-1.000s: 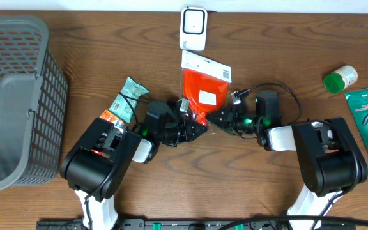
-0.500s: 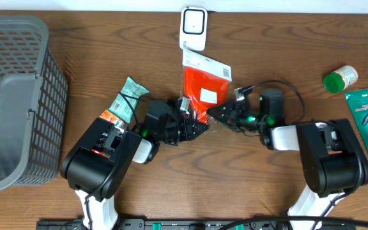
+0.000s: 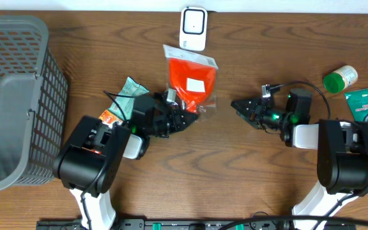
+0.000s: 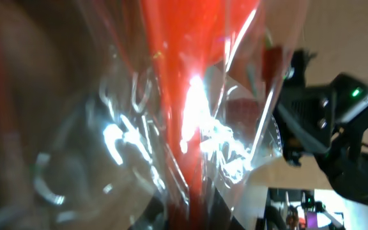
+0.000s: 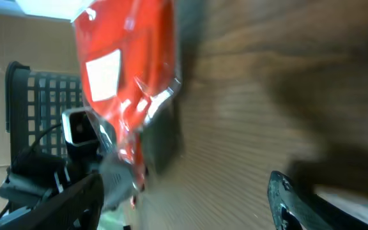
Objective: Scan the item barcode
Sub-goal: 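Release the right gripper and lift the dustpan upward with the left gripper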
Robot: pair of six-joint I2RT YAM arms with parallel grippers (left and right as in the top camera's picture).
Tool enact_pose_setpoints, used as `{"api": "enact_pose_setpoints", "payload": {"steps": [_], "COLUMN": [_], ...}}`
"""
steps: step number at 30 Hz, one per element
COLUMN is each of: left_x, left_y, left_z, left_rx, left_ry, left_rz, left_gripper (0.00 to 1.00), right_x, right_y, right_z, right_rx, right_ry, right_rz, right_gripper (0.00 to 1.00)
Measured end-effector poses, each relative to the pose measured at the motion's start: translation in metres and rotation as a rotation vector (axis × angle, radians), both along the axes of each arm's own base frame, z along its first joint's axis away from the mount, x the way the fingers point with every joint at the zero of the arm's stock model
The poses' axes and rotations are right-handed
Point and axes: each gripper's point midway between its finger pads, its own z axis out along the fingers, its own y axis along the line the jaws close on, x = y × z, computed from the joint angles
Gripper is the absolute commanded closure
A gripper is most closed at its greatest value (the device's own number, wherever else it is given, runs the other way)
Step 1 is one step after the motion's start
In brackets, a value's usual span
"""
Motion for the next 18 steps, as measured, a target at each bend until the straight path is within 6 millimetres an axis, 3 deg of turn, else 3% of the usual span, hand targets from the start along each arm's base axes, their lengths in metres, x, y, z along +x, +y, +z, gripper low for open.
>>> {"api": "enact_pose_setpoints", "payload": {"steps": [9,18], "left_x": [0.014,0.016], "left_y": [0.023,0.019], "left_z": [0.001,0.016], "left_rx": [-0.008,-0.046], "left_ry": [0.002,-0.041], "left_rz": [0.052,0.0], "left_gripper": [0.93,0.93], "right_x": [-0.023,-0.031], "right_y": [0.005,0.006], "right_z": [-0.007,-0.008], "right_rx": [-0.006,-0.025], "right_ry": [0.068,0.058], "right_rz": [0.069,0.111], "right_gripper": [0.15,0.14]}}
